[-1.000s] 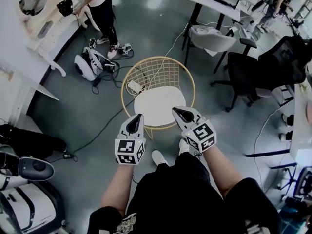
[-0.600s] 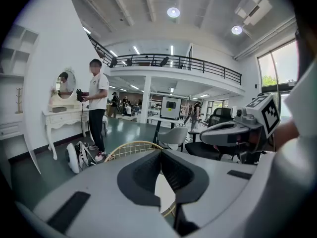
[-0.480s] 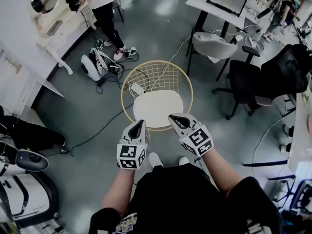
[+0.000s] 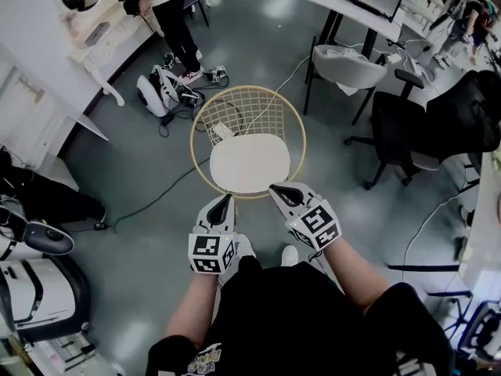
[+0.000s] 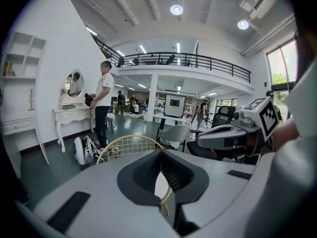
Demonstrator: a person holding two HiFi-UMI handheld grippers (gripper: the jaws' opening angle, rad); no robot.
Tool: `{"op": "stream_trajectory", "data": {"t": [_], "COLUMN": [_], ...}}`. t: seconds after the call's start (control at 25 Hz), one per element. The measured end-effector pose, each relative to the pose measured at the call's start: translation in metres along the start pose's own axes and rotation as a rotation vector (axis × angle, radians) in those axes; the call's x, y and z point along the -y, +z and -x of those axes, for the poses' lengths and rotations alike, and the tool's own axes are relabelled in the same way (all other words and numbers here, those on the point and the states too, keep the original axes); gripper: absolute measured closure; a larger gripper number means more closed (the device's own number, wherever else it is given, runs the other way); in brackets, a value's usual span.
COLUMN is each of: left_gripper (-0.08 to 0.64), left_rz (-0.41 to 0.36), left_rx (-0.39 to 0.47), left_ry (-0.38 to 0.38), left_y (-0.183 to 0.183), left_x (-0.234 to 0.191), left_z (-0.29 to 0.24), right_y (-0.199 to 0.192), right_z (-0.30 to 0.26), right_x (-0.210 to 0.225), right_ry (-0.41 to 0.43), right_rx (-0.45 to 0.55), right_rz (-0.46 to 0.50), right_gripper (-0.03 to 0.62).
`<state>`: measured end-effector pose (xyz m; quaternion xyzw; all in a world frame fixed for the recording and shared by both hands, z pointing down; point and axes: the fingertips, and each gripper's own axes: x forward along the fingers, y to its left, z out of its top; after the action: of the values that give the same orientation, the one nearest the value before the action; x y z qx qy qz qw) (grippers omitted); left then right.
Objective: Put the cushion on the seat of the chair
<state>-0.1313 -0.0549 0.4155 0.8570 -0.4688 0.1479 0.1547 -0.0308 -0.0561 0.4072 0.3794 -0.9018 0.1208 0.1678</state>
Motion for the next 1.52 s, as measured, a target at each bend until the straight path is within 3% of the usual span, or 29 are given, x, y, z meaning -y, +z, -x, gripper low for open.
{"op": "stream_trajectory", "data": {"t": [0.64,1.52], "left_gripper": [0.540,0.540], "left_rz": [0.003,0.005], "left_rx": [0.003,0.001], "left_ry": [0.011,0.023], "left_y": [-0.017,-0.019], "left_x": [0.065,0.089], "left_z": [0.014,0.017], "right_y": [-0.028,-0.033], "right_z": [0.056,0.074], "right_x": [-0.002,0.002], "right_ry": [0.030,0.056], "right_rx": [0.003,0.011], "right_rz": [-0.010,0.000], "right_gripper": [0.580,0.580]}}
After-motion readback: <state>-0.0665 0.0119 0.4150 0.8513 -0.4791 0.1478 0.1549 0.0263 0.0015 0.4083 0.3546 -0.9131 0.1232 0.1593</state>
